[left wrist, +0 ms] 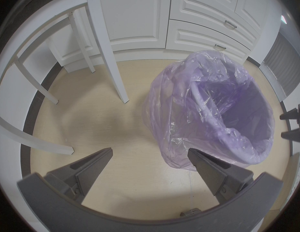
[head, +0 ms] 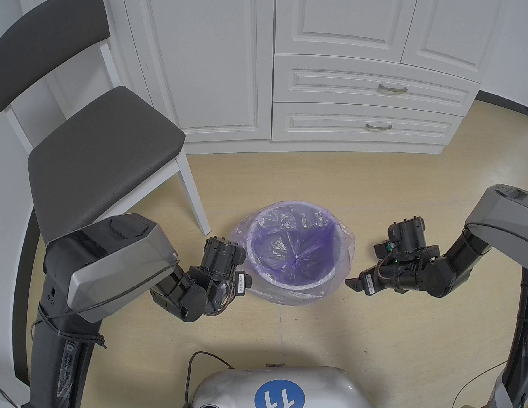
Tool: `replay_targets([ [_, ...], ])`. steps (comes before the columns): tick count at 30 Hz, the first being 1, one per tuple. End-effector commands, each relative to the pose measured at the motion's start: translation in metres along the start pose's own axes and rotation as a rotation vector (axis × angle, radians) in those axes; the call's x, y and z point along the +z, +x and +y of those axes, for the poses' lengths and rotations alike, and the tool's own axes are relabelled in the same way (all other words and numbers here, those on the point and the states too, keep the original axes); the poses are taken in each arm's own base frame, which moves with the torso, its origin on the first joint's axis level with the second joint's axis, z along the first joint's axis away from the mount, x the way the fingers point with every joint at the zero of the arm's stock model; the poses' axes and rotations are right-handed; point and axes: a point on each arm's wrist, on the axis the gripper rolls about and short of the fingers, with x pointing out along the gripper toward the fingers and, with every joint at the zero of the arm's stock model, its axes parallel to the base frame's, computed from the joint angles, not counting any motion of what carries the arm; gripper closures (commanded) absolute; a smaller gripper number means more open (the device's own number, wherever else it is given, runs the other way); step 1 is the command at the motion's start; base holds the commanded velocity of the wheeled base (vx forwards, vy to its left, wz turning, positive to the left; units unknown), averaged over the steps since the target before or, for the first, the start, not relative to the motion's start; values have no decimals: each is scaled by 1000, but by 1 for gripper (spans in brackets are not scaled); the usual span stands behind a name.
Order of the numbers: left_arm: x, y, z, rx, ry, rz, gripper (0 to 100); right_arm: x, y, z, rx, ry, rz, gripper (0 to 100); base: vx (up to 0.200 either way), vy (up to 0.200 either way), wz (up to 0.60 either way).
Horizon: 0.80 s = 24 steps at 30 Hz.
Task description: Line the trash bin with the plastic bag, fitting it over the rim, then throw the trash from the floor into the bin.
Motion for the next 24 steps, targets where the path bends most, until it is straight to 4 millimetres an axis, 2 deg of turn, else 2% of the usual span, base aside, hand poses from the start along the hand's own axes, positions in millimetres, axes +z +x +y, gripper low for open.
replay_targets([
  [1,7,-10,1,-5,-5,-16,0,9,2,-30,-49,39,-35,0,0,0,0],
  [4,8,-10,1,-5,-5,-16,0,8,24,-37,-59,78,-24,0,0,0,0],
  [8,8,-11,3,-1,-8,-16,0,3,56,-37,-43,194,-16,0,0,0,0],
  [15,17,-15,8,4,-25,-34,0,-4,92,-50,-13,300,-27,0,0,0,0],
  [18,21,-16,12,7,-33,-42,0,-2,118,-51,26,448,-54,0,0,0,0],
  [24,24,-17,16,15,-46,-56,0,11,148,-55,30,561,-37,0,0,0,0],
])
